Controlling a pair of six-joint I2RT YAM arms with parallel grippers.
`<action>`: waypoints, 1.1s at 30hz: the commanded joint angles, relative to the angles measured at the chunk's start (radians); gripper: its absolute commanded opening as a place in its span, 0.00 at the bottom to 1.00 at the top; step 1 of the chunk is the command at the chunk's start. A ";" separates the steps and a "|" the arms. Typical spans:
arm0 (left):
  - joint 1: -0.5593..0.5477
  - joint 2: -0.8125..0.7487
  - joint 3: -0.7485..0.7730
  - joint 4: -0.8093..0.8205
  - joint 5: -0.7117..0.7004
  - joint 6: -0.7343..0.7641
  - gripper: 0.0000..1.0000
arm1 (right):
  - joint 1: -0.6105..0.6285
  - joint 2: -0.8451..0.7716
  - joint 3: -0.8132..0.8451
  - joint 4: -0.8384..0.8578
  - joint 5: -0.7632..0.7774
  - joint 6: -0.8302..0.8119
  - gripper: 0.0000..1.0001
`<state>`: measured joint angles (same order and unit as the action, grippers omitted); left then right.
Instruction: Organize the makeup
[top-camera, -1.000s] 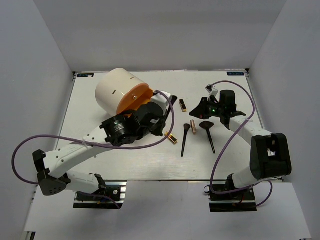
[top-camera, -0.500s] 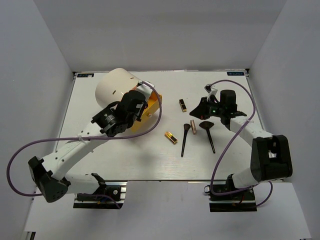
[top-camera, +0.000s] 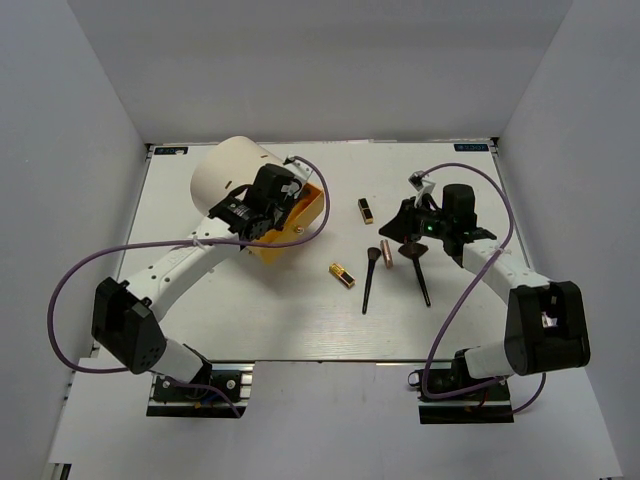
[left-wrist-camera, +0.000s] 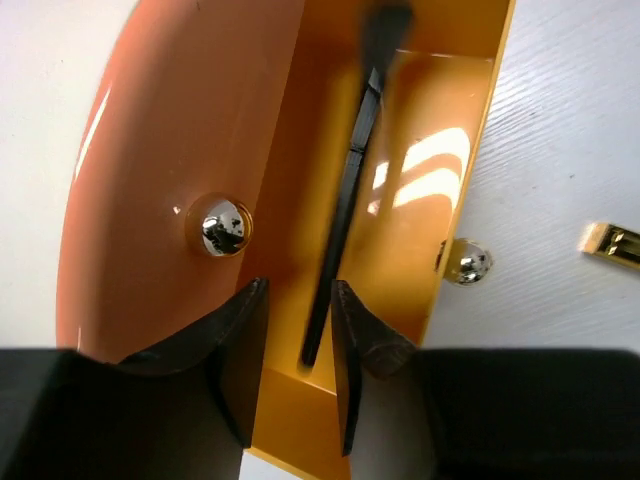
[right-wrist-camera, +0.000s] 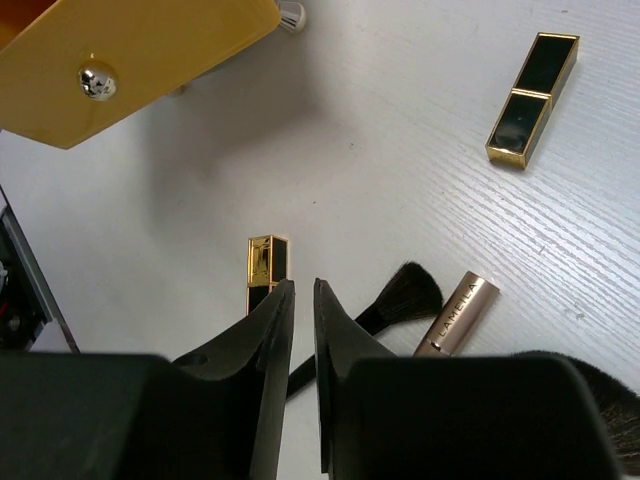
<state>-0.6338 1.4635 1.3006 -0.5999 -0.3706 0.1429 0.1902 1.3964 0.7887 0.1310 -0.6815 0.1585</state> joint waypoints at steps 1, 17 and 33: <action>0.003 -0.038 0.008 0.041 0.024 0.000 0.44 | 0.005 -0.034 0.000 0.016 -0.032 -0.062 0.21; -0.015 -0.178 0.103 -0.027 0.039 -0.257 0.62 | 0.109 0.113 0.109 -0.330 0.284 -0.215 0.26; -0.089 -0.124 0.016 0.161 0.349 -0.476 0.84 | 0.098 0.018 0.020 -0.458 0.763 -0.309 0.37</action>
<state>-0.7017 1.3224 1.3315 -0.5072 -0.0891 -0.2981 0.3027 1.4654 0.8436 -0.2974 -0.0151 -0.0952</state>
